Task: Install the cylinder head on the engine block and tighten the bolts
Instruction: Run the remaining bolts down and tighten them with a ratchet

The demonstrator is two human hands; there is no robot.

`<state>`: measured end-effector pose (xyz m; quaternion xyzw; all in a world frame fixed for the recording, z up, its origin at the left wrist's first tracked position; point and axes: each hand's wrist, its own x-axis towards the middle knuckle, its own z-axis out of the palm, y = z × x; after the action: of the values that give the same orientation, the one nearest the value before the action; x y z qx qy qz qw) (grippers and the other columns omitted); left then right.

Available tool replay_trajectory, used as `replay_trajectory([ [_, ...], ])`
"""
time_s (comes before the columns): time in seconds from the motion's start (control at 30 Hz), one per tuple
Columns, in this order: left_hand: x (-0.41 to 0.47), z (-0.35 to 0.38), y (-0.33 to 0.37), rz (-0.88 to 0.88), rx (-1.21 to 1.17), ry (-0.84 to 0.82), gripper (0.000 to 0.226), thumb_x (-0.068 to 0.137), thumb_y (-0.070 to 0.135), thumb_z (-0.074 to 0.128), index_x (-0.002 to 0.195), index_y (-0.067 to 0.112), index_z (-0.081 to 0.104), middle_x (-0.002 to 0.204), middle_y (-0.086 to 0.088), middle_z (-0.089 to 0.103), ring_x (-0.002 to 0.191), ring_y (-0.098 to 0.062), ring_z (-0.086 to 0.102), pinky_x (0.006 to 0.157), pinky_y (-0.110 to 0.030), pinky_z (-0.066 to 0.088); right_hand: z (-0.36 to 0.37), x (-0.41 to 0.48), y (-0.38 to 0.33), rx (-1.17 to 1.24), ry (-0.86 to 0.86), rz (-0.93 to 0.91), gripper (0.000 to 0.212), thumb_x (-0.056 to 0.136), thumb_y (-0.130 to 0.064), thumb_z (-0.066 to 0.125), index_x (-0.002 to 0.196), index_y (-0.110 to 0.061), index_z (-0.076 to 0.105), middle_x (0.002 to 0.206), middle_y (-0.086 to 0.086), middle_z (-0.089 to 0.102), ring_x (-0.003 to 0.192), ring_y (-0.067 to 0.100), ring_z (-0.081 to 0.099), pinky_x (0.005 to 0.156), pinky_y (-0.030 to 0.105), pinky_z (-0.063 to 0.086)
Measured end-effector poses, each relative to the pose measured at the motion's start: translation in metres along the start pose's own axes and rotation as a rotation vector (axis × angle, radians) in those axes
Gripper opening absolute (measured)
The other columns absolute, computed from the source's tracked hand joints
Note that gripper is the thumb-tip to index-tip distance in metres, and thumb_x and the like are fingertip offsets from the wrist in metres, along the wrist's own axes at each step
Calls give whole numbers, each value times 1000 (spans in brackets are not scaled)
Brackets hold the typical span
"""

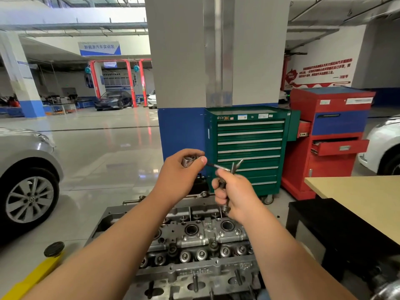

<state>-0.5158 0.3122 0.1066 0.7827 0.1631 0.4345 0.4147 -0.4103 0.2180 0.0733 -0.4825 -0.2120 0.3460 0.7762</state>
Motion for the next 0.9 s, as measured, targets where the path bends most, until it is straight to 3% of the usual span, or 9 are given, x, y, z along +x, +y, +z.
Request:
replay_trajectory([
  [0.1,7,-8,-5,-1,94,-41,6,85,29,68,81,32,69,72,15,68,61,-1,59,58,-11,44,-22,1,23,-29,154,36,13,98,-16,49,88,-9,50,56,2,52,36,10,33,34,21,24],
  [0.17,11,-11,-8,21,279,-182,8,84,31,69,77,31,68,62,23,62,57,6,54,53,-7,37,-33,4,29,93,278,20,13,99,-13,47,88,-8,48,56,3,51,35,9,33,32,20,25],
  [0.23,12,-6,-11,38,424,-308,9,85,30,67,76,29,68,59,19,60,59,12,53,54,-5,36,-36,8,29,143,333,-32,12,99,-12,46,88,-10,48,55,3,51,34,9,34,33,19,25],
  [0.43,17,14,-13,89,601,-379,9,90,28,60,81,30,62,70,15,60,64,2,53,52,-9,34,-31,11,33,36,313,-58,15,100,-14,44,87,-10,48,51,2,51,34,11,33,34,21,24],
  [0.57,18,17,-19,107,656,-313,10,92,30,58,93,23,65,80,6,62,72,-10,53,63,-24,38,-33,9,33,41,304,-62,13,100,-14,45,88,-10,48,50,2,52,34,11,34,34,21,25],
  [0.67,14,16,-27,84,657,-316,16,92,31,58,99,19,66,83,4,59,78,-15,56,68,-27,42,-33,6,33,21,291,-64,12,100,-13,44,89,-10,48,51,2,52,35,12,34,35,21,25],
  [0.77,7,19,-36,60,662,-397,11,92,29,59,96,21,64,82,7,58,77,-13,58,66,-26,42,-33,3,33,22,277,-64,12,100,-12,44,89,-9,49,52,2,52,37,12,33,35,22,25],
  [0.9,3,21,-40,59,635,-388,2,92,29,59,90,28,58,79,9,57,71,-9,55,63,-25,40,-33,1,33,32,269,-65,11,99,-12,45,89,-8,49,52,2,52,37,12,33,34,22,25],
])
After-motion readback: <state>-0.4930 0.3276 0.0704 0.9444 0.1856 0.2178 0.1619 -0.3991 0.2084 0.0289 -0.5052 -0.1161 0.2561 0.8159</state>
